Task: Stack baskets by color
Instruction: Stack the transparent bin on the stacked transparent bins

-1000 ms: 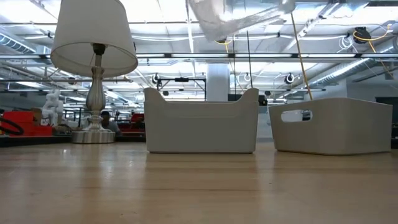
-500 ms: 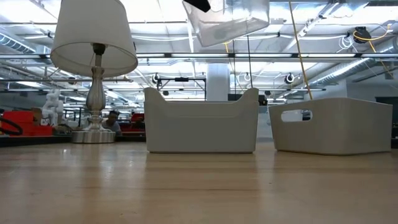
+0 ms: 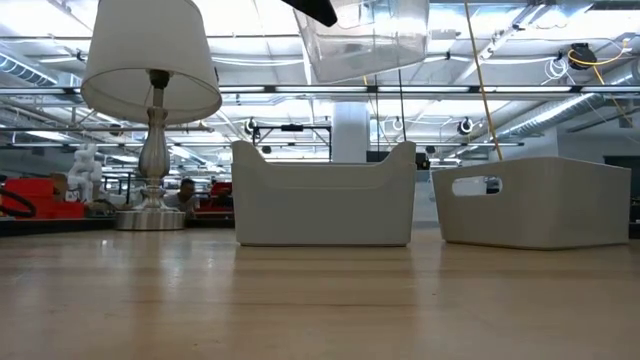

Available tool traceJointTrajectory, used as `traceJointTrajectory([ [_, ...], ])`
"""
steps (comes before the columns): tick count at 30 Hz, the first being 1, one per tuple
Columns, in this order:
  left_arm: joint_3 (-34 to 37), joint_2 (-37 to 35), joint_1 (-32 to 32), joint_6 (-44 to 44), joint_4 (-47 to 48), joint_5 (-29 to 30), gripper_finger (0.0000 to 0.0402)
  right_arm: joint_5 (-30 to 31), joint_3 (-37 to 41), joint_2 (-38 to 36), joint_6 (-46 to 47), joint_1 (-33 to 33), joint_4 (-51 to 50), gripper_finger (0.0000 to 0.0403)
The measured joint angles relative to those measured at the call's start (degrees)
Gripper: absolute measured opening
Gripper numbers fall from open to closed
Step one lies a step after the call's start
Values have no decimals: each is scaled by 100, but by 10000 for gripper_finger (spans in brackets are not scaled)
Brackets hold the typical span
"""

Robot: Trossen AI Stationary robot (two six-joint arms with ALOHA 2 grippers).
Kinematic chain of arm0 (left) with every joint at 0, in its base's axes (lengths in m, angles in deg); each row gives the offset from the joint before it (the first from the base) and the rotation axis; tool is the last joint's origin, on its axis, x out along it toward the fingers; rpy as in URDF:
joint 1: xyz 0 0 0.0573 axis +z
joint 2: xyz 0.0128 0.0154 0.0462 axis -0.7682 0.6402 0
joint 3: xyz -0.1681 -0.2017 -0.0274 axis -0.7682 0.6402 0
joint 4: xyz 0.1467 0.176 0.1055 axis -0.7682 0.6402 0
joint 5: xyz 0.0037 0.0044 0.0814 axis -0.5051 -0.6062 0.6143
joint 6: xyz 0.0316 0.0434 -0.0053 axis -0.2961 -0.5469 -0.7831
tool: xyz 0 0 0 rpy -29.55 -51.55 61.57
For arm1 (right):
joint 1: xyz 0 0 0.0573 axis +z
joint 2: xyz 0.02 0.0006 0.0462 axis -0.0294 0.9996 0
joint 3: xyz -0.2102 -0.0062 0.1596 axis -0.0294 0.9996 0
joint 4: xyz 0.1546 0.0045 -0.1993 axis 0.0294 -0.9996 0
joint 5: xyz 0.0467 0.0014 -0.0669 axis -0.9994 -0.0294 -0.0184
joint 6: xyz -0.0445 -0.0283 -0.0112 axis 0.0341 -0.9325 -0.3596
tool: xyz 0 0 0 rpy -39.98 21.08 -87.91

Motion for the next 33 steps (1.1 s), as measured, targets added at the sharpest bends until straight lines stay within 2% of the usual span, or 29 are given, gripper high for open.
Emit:
traceJointTrajectory([
  [5,0,0,-1,-29,-31,6,8,-231,0,3,-143,24,-159,90],
  [10,2,4,21,-32,-46,4,8,-433,0,3,-46,48,-198,106],
  [15,2,4,104,-29,-74,4,10,-173,103,3,-73,38,-349,139],
  [18,2,4,109,-30,-102,12,5,109,178,3,-114,27,-343,142],
  [22,4,4,109,-248,-220,23,14,448,223,3,-243,-11,-386,109],
  [29,4,4,109,-900,-614,126,9,556,229,3,-675,-28,-440,15],
  [33,7,4,116,-1206,-768,134,10,557,229,3,-779,-61,-468,9],
])
